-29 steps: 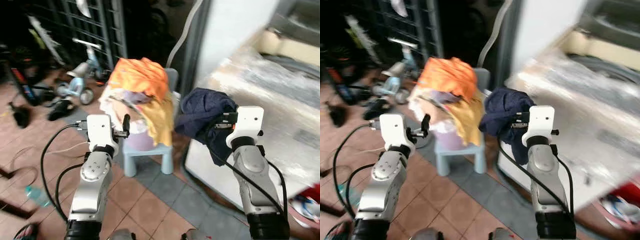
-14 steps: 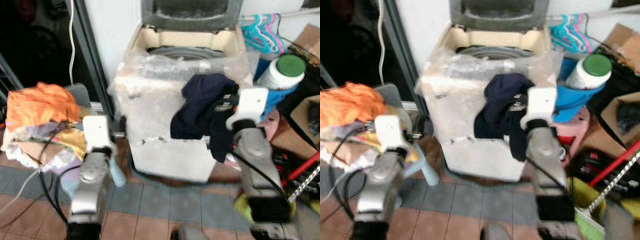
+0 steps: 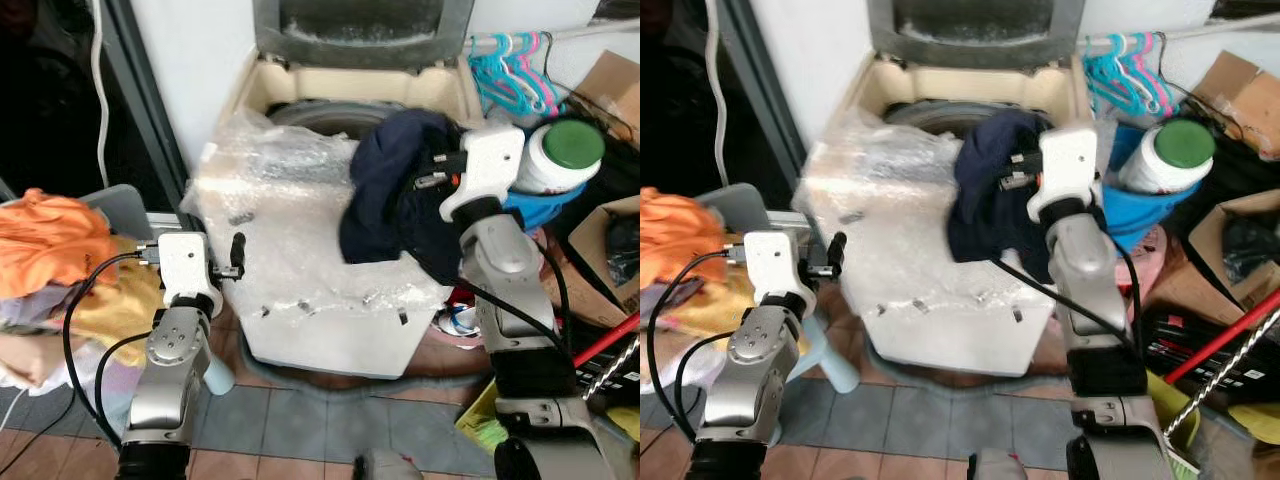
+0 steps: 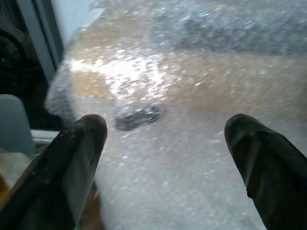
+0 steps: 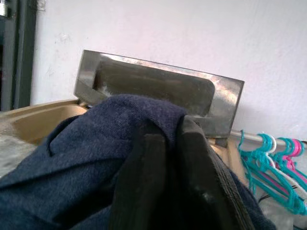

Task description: Clothes washing

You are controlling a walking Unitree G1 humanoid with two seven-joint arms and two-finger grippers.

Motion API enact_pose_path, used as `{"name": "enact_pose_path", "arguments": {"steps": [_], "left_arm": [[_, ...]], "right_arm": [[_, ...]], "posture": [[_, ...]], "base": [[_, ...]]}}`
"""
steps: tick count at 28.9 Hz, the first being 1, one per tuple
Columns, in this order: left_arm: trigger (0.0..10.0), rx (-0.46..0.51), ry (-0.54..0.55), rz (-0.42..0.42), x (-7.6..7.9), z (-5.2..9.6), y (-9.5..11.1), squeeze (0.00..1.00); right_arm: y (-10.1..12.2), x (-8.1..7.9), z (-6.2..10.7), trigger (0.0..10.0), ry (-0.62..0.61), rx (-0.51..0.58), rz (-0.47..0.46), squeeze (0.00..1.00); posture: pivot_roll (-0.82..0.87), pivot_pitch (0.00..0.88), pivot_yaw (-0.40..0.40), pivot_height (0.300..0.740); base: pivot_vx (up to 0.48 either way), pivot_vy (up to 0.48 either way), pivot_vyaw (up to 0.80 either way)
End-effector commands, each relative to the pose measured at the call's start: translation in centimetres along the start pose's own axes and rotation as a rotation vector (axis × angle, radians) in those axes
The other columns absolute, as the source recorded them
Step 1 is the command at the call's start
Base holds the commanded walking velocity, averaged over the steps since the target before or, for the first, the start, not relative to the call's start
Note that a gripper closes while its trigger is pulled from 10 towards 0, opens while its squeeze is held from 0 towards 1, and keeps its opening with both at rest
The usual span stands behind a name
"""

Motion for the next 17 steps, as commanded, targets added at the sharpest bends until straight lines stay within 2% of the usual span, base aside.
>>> {"name": "enact_pose_path", "arguments": {"steps": [1, 3, 6, 7, 10, 14, 17], "left_arm": [[10.0, 0.01, 0.042, -0.023, -1.4, 0.0, 0.5, 0.0], [10.0, 0.009, 0.046, -0.022, -1.4, 0.0, 0.5, 0.0], [10.0, 0.008, 0.05, -0.021, -1.4, -0.1, 0.5, 0.0], [10.0, 0.013, 0.058, -0.03, -1.4, -0.1, 0.5, 0.0], [10.0, 0.013, 0.058, -0.03, -1.4, -0.1, 0.5, 0.0], [10.0, 0.017, 0.069, -0.028, -1.3, 0.0, 0.4, 0.0], [10.0, 0.015, 0.072, -0.023, -1.2, 0.1, 0.4, 0.0]], "right_arm": [[2.8, -0.5, -1.5, 10.0, 0.034, 0.113, -0.007, 0.0], [3.9, 0.0, -2.7, 10.0, 0.057, 0.152, -0.005, 0.0], [4.5, 0.2, -3.3, 10.0, 0.068, 0.17, -0.003, 0.0], [6.1, 0.1, -4.5, 10.0, 0.121, 0.23, 0.023, 0.0], [6.1, 0.1, -4.5, 10.0, 0.121, 0.23, 0.023, 0.0], [7.1, -0.8, -5.3, 10.0, 0.193, 0.273, 0.032, 0.0], [6.9, -0.9, -5.9, 10.0, 0.197, 0.254, 0.047, 0.0]], "posture": [[-0.02, 0.0, 0.026, 0.74], [-0.02, 0.0, 0.023, 0.74], [-0.02, 0.0, 0.023, 0.74], [-0.02, 0.0, 0.017, 0.74], [-0.02, 0.0, 0.017, 0.74], [-0.01, 0.0, 0.01, 0.74], [-0.01, 0.0, 0.009, 0.74]], "base": [[0.401, 0.262, 0.0], [0.403, 0.261, 0.0], [0.394, 0.272, 0.0], [0.0, 0.0, 0.69], [0.0, 0.0, 0.69], [0.0, 0.0, 0.69], [0.0, 0.0, 0.67]]}}
Point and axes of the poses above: a point about 5 cm out from each wrist's last joint towards the gripper, its own z axis pointing back from the gripper into the wrist, its own y axis along the axis of the wrist's last joint, x = y × z, the point moved 1 cm from there along -z, pointing out of the wrist towards the gripper, and after that the axes turned 9 degrees about z, right-handed, at the moved point
